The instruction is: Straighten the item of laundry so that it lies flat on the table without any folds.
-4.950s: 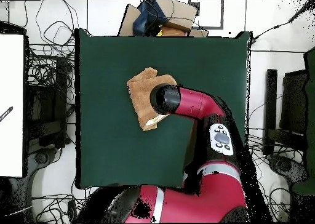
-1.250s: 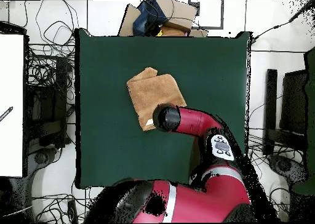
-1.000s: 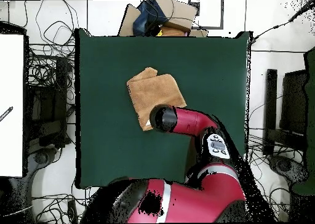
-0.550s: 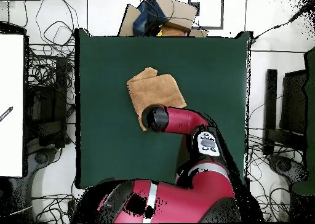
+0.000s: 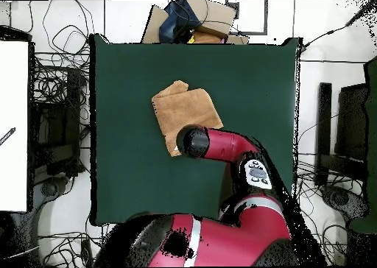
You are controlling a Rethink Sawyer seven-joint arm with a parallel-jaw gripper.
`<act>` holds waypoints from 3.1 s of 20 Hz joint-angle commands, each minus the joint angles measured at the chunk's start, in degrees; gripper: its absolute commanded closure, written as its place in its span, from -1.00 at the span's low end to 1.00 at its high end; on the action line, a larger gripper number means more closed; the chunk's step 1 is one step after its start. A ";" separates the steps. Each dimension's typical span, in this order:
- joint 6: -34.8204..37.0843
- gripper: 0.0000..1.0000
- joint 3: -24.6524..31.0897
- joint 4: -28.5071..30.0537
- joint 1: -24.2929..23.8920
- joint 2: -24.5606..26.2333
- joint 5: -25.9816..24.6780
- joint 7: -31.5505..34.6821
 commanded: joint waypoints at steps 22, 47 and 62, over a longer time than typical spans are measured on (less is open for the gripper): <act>-4.14 1.00 4.63 -0.83 -1.54 2.33 -1.31 5.90; -3.66 -1.00 5.08 -1.27 -1.92 2.36 -1.74 5.40; -1.66 -1.00 6.21 -4.74 -2.17 3.71 -1.54 3.69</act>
